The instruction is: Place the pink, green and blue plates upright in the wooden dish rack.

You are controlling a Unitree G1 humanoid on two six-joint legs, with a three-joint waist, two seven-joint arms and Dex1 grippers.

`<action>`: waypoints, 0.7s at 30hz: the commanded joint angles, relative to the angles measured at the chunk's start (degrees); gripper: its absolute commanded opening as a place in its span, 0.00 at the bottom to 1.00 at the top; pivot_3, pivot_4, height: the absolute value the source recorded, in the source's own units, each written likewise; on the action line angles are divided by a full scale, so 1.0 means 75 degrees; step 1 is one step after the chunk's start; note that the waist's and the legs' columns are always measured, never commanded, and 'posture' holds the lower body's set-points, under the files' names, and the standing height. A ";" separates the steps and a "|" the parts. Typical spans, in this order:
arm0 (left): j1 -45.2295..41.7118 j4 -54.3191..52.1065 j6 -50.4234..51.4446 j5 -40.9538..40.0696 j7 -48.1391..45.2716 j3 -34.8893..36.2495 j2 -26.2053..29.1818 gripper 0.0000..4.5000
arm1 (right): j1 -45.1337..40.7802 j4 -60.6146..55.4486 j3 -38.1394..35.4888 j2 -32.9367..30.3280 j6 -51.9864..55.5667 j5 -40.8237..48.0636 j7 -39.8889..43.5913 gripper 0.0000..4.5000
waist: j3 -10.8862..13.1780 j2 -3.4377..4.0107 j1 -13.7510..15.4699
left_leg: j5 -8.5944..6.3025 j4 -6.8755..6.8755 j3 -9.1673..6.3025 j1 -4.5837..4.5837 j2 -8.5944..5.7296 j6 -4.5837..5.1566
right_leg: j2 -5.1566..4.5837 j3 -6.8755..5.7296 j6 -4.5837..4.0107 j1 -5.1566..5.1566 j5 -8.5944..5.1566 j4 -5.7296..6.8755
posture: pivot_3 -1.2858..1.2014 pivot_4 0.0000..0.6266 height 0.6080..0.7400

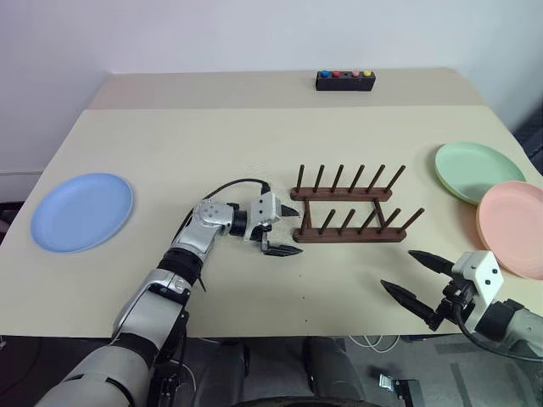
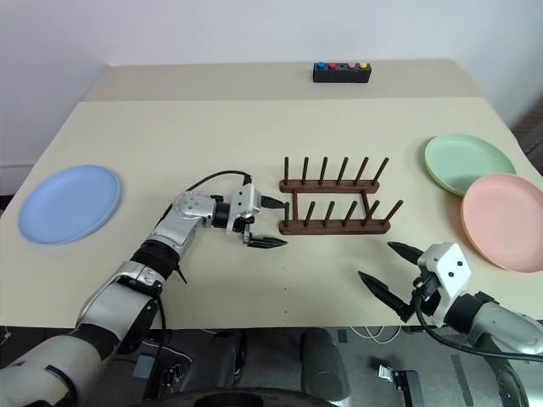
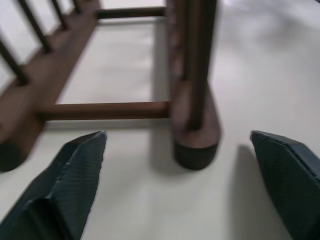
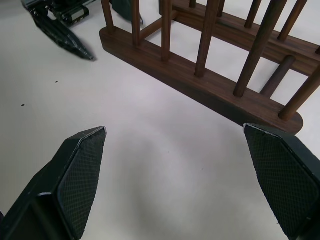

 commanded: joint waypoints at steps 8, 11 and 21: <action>0.1637 -0.2953 0.1290 -0.0671 0.0267 0.0581 0.0745 0.38 | -0.0451 0.0533 0.0065 -0.0230 -0.0210 -0.0872 -0.0338 0.01 | -0.0001 0.0003 0.0002 | 0.0000 -0.0001 0.0000 0.0001 0.0001 0.0000 | -0.0001 0.0001 -0.0002 -0.0002 0.0001 0.0003 | 0.52 0.24 1.00; 0.2139 -0.3949 0.1926 -0.0854 0.0244 0.0495 0.0959 0.03 | -0.0563 0.0711 0.0145 -0.0272 -0.0241 -0.1054 -0.0307 0.00 | -0.0001 0.0004 0.0014 | 0.0000 0.0001 -0.0001 0.0001 0.0001 -0.0001 | -0.0001 0.0000 -0.0004 0.0000 0.0000 0.0004 | 0.52 0.24 1.00; 0.3034 -0.5807 0.2990 -0.0505 0.0914 -0.0299 0.0986 0.00 | -0.1088 0.1487 0.0445 -0.0400 -0.0516 -0.1980 -0.0558 0.00 | -0.0002 0.0006 0.0020 | 0.0000 0.0001 -0.0001 0.0003 0.0001 0.0000 | -0.0002 0.0001 -0.0027 0.0001 -0.0012 0.0004 | 0.52 0.24 1.00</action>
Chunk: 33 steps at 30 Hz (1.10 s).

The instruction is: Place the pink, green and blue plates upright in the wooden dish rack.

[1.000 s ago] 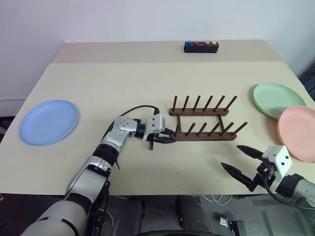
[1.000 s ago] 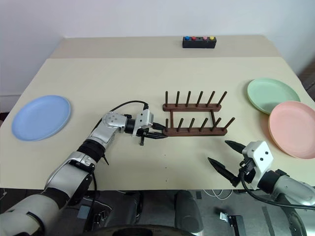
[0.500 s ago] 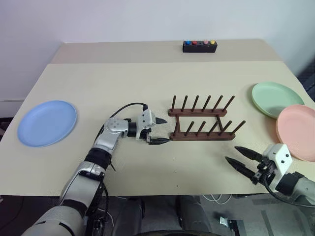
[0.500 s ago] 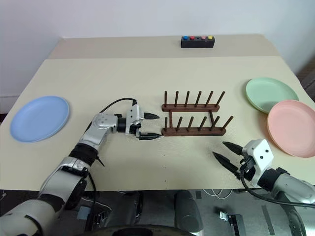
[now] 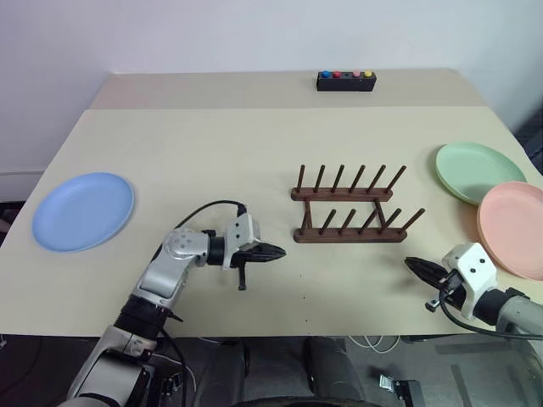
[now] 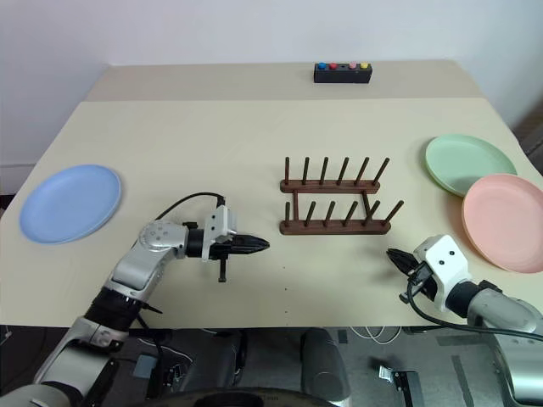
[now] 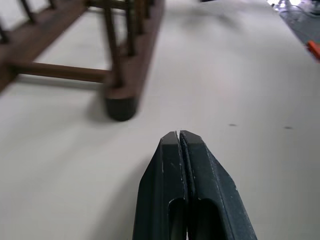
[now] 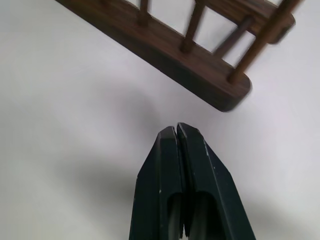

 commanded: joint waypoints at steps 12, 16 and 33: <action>-0.0060 -0.0349 0.0202 0.0591 0.1914 -0.0370 -0.0839 0.00 | -0.0907 0.0562 0.0531 0.0063 -0.0448 -0.0573 -0.0302 0.00 | -0.0001 0.0002 -0.0013 | 0.0000 -0.0002 0.0000 0.0006 0.0000 0.0000 | 0.0001 -0.0001 0.0017 0.0001 0.0009 0.0000 | 0.52 0.24 1.00; -0.0191 -0.0135 0.0136 0.0689 0.2105 -0.0370 -0.0857 0.00 | -0.1245 0.0865 0.0719 0.0052 -0.0491 -0.0688 -0.0369 0.00 | -0.0001 0.0002 -0.0011 | 0.0000 0.0000 0.0000 0.0005 -0.0001 0.0000 | 0.0001 0.0000 0.0019 0.0002 0.0010 0.0000 | 0.52 0.24 1.00; -0.0558 0.0522 -0.0320 0.0780 0.2600 -0.0207 -0.0902 0.00 | -0.2538 0.2103 0.1396 0.0110 -0.1190 -0.1228 -0.0587 0.00 | -0.0001 0.0003 -0.0019 | 0.0000 -0.0001 0.0001 0.0008 -0.0001 0.0000 | 0.0001 0.0000 0.0023 0.0002 0.0013 0.0001 | 0.52 0.24 1.00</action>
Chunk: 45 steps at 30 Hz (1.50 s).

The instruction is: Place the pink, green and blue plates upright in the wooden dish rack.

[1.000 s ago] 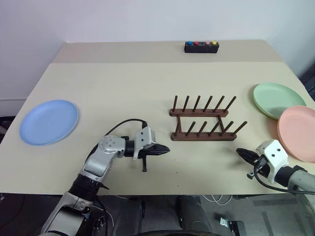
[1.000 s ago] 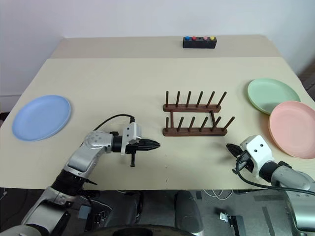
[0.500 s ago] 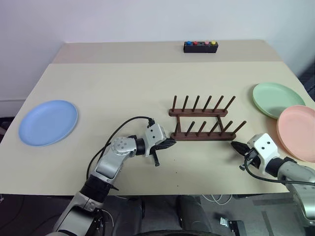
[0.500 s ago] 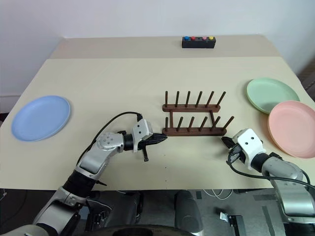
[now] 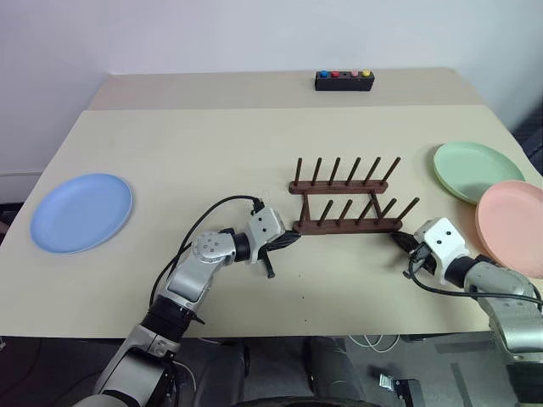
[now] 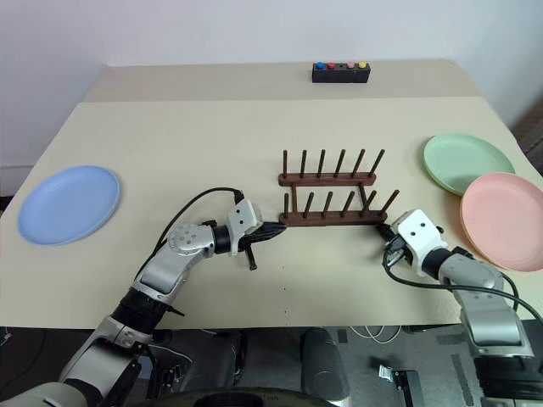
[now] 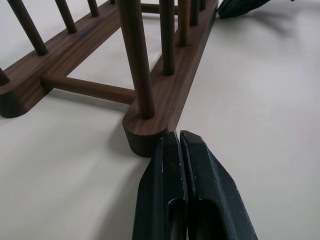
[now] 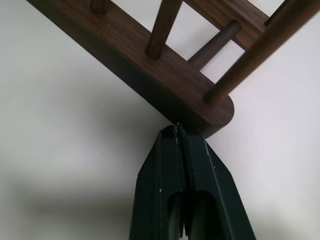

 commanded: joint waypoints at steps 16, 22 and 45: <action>-0.0315 0.0352 -0.0536 0.0108 0.0427 0.0249 -0.0018 0.00 | -0.0490 0.0357 0.0072 0.0011 -0.0563 -0.0105 -0.0113 0.00 | 0.0000 0.0001 0.0000 | 0.0000 -0.0001 0.0000 0.0000 -0.0001 0.0000 | 0.0000 0.0000 0.0001 0.0000 0.0001 0.0001 | 0.52 0.24 1.00; -0.0222 0.0189 -0.0469 -0.0020 0.0350 0.0320 0.0064 0.00 | 0.0179 -0.0421 -0.0424 -0.0075 -0.0225 0.0413 0.0076 0.00 | -0.0001 0.0002 0.0011 | 0.0000 -0.0001 0.0000 -0.0002 -0.0001 0.0000 | 0.0000 0.0000 0.0001 0.0000 0.0001 0.0001 | 0.52 0.24 1.00; 0.0514 -0.1808 0.0760 -0.1712 -0.2026 0.0423 0.1205 0.00 | 0.2754 -0.2439 -0.3948 -0.0637 0.2502 0.0884 -0.0424 0.96 | 0.0002 0.0004 0.0011 | -0.0001 0.0002 0.0002 -0.0010 0.0001 0.0001 | -0.0001 0.0000 -0.0032 0.0000 -0.0019 -0.0006 | 0.52 0.24 1.00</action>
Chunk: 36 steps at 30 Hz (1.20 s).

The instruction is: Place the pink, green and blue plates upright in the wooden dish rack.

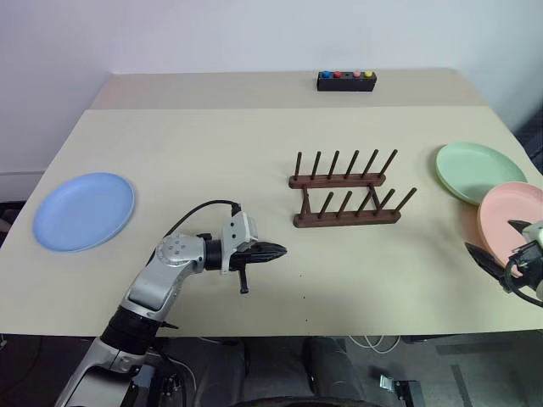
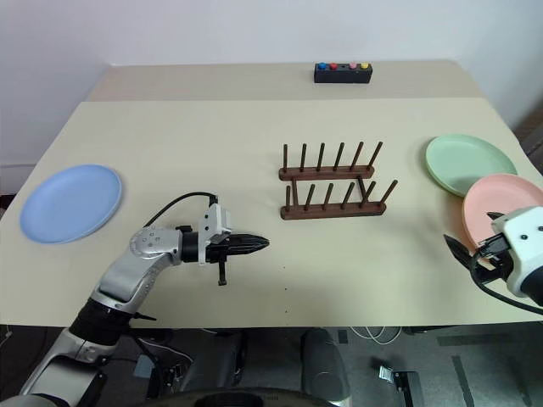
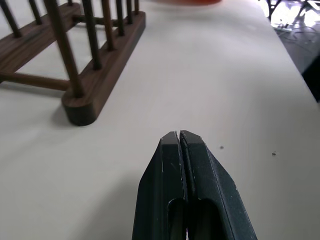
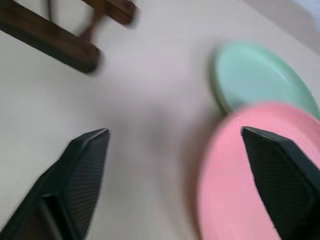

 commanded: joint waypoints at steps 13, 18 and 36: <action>-0.0093 -0.0178 -0.0237 0.0098 0.0011 -0.0267 -0.0259 0.00 | -0.1321 0.2632 0.1777 0.0066 -0.1508 -0.1684 -0.1124 0.47 | -0.0002 0.0007 -0.0013 | 0.0000 -0.0003 0.0004 0.0001 0.0000 0.0000 | -0.0001 0.0002 0.0001 -0.0002 0.0002 0.0000 | 0.52 0.24 1.00; 0.0080 -0.0253 -0.0286 0.0105 0.0087 -0.0216 -0.0191 0.00 | -0.1139 0.2352 0.1647 0.0078 -0.1481 -0.1697 -0.1132 0.01 | -0.0002 0.0006 -0.0020 | 0.0000 -0.0003 0.0003 0.0001 0.0000 0.0000 | 0.0000 0.0003 0.0002 -0.0002 0.0002 0.0001 | 0.52 0.24 1.00; -0.0382 0.0447 -0.0652 0.0228 -0.0084 -0.0346 -0.0479 0.00 | -0.1841 -0.0687 0.0483 -0.0831 -0.1846 -0.0707 -0.0098 0.01 | 0.0004 0.0010 -0.0048 | 0.0000 0.0001 0.0008 0.0000 0.0002 0.0000 | 0.0001 0.0005 0.0003 -0.0003 0.0001 0.0000 | 0.52 0.24 1.00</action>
